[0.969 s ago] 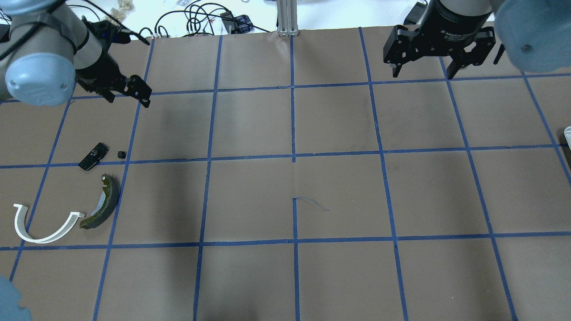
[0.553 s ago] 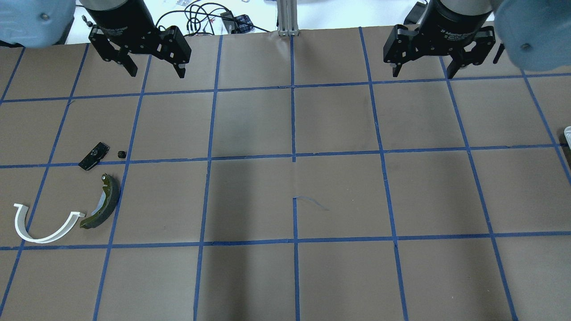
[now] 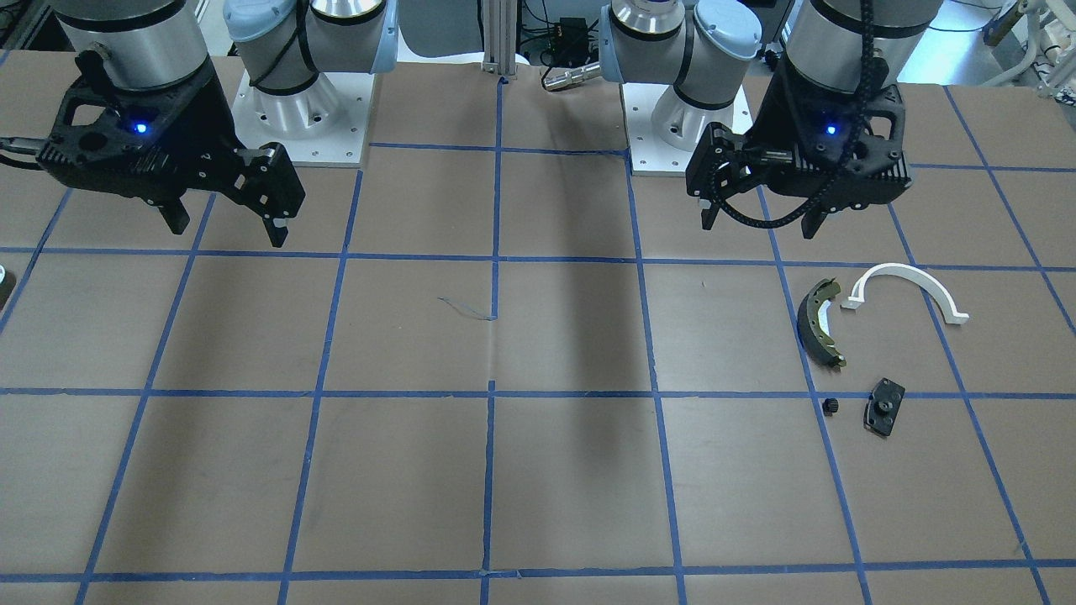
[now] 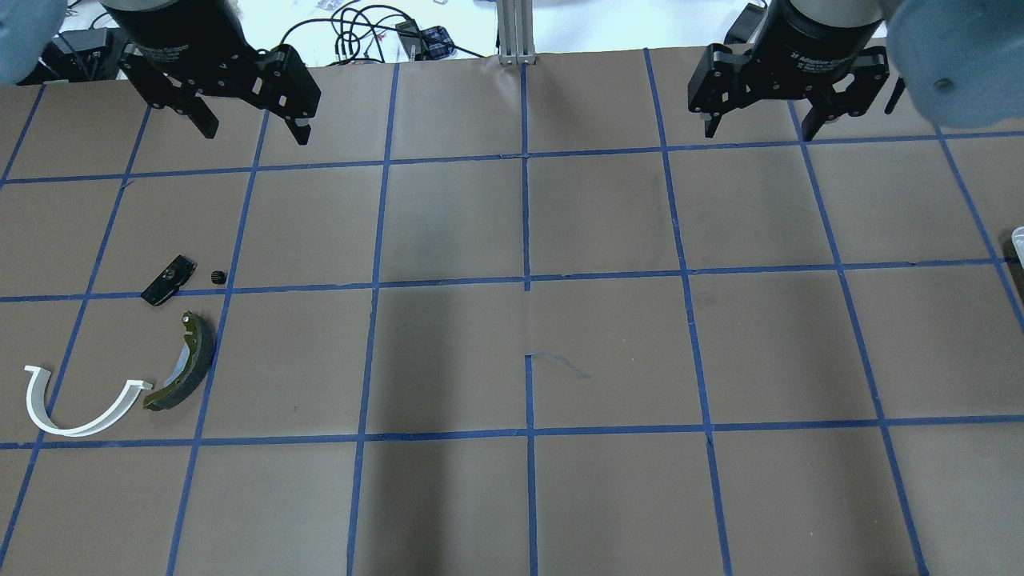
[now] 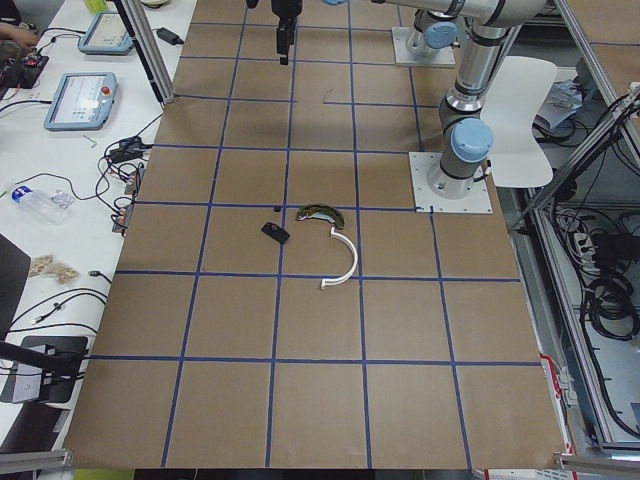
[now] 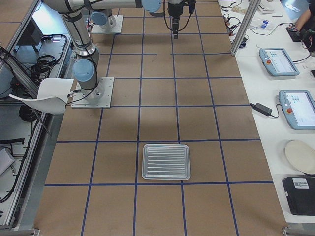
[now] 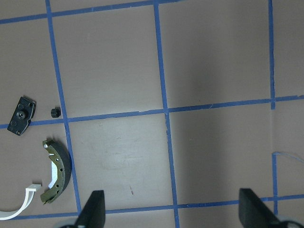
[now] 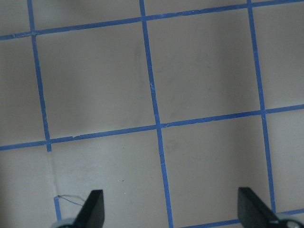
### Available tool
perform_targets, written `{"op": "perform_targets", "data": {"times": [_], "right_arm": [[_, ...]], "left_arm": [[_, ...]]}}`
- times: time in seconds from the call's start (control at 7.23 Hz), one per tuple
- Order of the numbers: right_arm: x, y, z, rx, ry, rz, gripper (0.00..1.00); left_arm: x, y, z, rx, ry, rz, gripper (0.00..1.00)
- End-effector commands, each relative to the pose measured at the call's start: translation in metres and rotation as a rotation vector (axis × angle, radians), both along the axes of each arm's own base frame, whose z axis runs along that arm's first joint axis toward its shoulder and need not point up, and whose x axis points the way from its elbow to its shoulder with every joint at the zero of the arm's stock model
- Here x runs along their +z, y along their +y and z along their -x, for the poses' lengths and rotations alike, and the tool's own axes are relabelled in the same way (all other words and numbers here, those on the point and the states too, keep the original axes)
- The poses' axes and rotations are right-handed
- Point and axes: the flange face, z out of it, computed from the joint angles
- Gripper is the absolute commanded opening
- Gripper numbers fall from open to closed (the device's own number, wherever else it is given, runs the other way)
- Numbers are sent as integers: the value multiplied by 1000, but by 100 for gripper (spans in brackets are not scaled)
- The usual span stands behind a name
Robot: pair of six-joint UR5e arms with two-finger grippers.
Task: Place bearing gear from tray to pile
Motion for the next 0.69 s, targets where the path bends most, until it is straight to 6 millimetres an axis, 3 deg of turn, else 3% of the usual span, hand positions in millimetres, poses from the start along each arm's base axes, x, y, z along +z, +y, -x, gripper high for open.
{"op": "perform_targets", "data": {"times": [0.0, 0.55], "right_arm": [[-2, -1, 0, 1, 0, -3, 100], [-3, -1, 0, 1, 0, -8, 100]], "left_arm": [[-12, 7, -1, -1, -1, -14, 100], [-13, 7, -26, 49, 8, -17, 100]]}}
